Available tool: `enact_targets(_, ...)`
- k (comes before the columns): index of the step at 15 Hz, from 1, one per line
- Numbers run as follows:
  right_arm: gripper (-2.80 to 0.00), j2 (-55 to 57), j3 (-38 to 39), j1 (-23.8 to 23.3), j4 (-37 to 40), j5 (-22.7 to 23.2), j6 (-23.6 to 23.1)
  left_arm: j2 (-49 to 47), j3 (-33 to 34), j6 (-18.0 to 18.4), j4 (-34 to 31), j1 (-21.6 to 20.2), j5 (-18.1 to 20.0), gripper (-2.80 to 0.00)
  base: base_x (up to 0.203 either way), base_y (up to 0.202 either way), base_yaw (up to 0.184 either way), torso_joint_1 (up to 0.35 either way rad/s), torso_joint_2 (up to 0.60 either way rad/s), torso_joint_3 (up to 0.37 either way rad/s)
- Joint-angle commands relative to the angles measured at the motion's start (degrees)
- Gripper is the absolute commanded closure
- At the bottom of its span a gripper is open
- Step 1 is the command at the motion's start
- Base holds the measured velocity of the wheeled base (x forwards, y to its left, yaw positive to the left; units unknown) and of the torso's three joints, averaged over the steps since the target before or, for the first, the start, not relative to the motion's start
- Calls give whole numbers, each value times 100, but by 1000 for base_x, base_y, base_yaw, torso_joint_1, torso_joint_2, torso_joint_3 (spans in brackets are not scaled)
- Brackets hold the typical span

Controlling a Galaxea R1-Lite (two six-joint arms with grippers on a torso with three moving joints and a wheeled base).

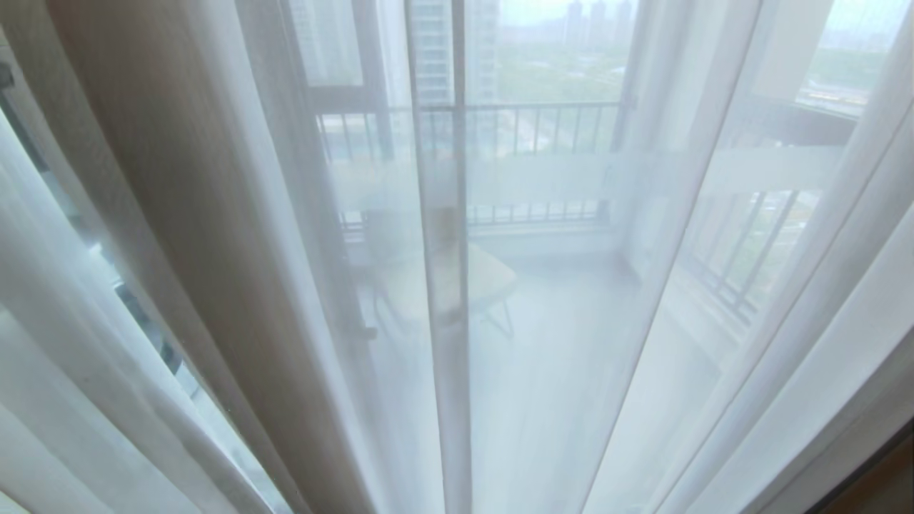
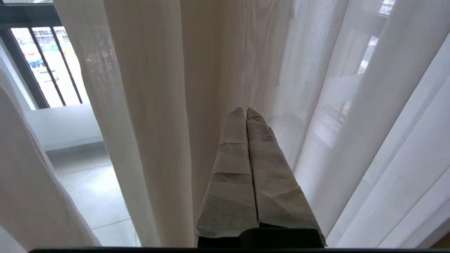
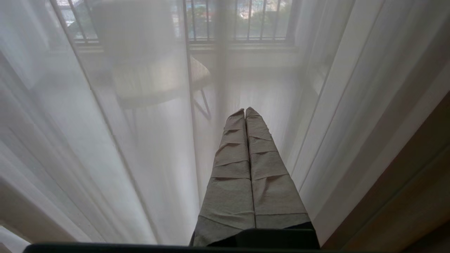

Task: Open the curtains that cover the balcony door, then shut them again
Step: Close the inner curtains on both sides

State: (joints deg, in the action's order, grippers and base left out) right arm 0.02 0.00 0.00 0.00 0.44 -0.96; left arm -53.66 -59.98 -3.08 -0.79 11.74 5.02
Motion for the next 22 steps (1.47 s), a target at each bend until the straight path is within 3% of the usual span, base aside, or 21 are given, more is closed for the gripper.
enact_targets(1, 0, -2, 0, 0, 0, 0, -8, 674, 678, -8, 2, -11, -61, 0, 0, 0, 0, 0, 0, 0)
enact_targets(10, 0, -2, 0, 0, 0, 0, -2, 2899, 3468, -22, 18, -15, -471, 0, 0, 0, 0, 0, 0, 0)
enact_targets(13, 0, -2, 0, 0, 0, 0, 0, 3622, 4073, -60, 11, -25, -608, 0, 0, 0, 0, 0, 0, 0)
enact_targets(17, 0, -2, 0, 0, 0, 0, 0, 3738, 4699, -107, 88, -56, -659, 0, 0, 0, 0, 0, 0, 0)
enact_targets(22, 0, -2, 0, 0, 0, 0, 0, 3747, 5229, -79, 416, -982, -584, 0, 0, 0, 0, 0, 0, 0)
